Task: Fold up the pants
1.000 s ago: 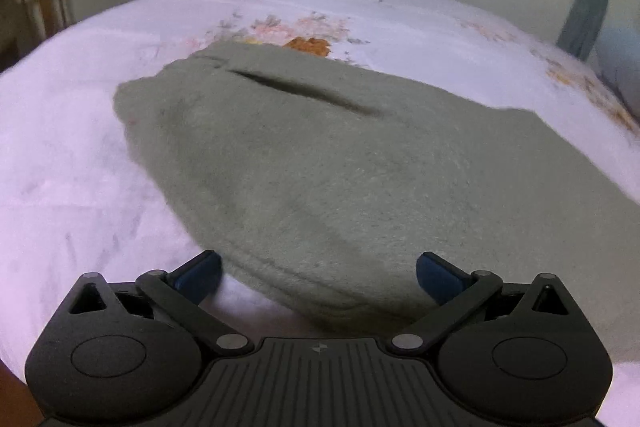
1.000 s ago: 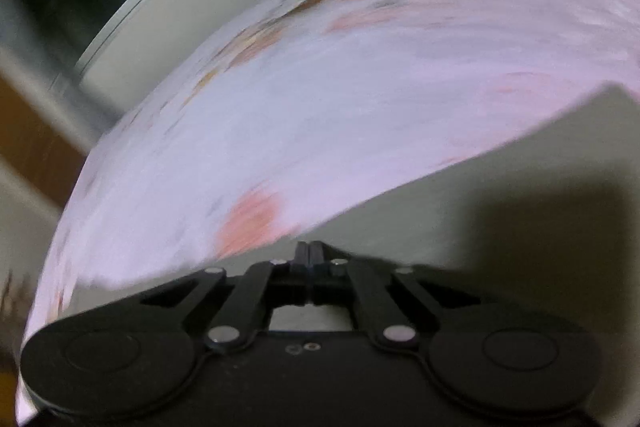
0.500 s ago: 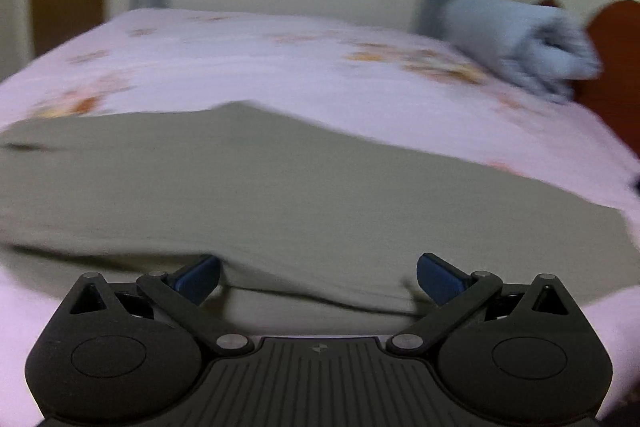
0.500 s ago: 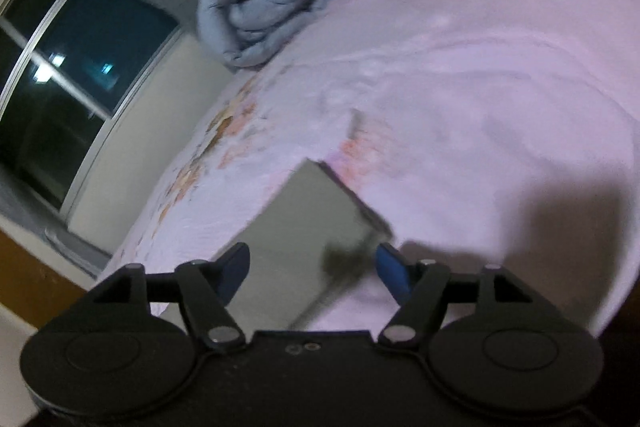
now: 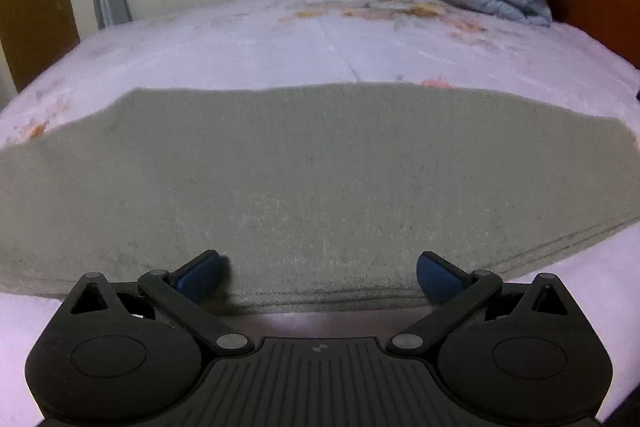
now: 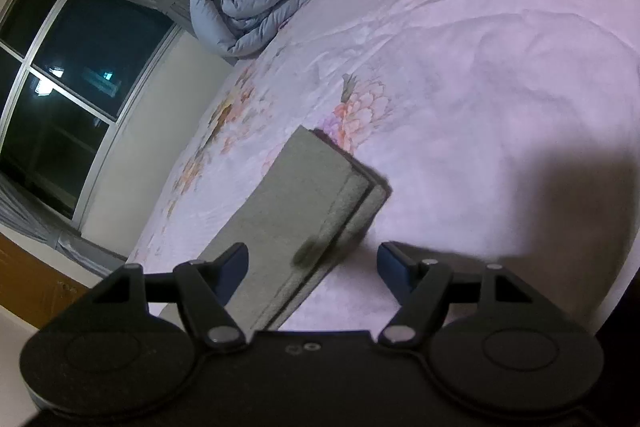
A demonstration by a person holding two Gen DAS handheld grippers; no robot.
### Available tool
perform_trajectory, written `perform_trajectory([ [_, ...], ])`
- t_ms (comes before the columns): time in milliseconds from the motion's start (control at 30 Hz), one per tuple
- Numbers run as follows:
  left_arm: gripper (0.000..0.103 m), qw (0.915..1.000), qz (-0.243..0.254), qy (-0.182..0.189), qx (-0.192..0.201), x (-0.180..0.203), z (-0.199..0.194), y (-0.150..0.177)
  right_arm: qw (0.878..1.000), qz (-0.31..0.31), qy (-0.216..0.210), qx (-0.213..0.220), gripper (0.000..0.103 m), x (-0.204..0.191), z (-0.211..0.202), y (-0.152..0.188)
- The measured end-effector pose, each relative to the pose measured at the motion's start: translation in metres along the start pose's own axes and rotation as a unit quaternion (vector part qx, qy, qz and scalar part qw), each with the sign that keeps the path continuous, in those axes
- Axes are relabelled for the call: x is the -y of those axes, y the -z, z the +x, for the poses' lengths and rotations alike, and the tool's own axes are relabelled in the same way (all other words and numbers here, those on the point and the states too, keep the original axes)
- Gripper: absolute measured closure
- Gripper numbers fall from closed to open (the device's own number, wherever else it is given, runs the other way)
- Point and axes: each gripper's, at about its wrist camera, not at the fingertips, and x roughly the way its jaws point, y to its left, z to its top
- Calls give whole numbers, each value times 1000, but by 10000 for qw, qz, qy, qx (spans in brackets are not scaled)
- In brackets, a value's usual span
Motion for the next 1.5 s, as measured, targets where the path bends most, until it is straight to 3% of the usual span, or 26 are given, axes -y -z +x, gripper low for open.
perform_trajectory([
  [67,0,9992,-84,189,339,5,-15,-1,10000,-44,29,35,39,-2,0,0],
  [133,0,9982,185,330,458,21,-20,-6,9999,-45,65,126,39,-1,-1,0],
  [233,0,9992,302,273,-46,37,3,-4,9999,100,63,107,41,4,2,-1],
  [467,0,9993,141,322,106,33,4,5,9961,837,-121,254,47,26,0,-6],
  [667,0,9993,104,340,122,25,2,11,9959,861,-174,215,48,23,7,-4],
  [800,0,9993,82,333,140,27,5,12,9956,897,-237,87,60,16,19,-3],
  [967,0,9994,58,326,129,27,6,12,9961,855,-217,-71,67,6,33,4],
  [1033,0,9994,60,318,130,27,6,11,9966,805,-114,-99,77,5,37,5],
  [1100,0,9993,-19,329,172,25,3,12,9969,773,-26,-119,98,5,39,6],
  [1200,0,9992,64,251,295,28,0,16,9976,683,-2,-116,98,4,39,7],
  [1300,0,9994,182,223,186,31,5,18,9971,751,-35,-67,93,7,40,6],
  [1400,0,9995,122,299,39,28,7,12,9979,641,59,-105,97,5,44,5],
  [1500,0,9993,129,346,-10,27,8,10,9984,504,162,-212,95,0,47,1],
])
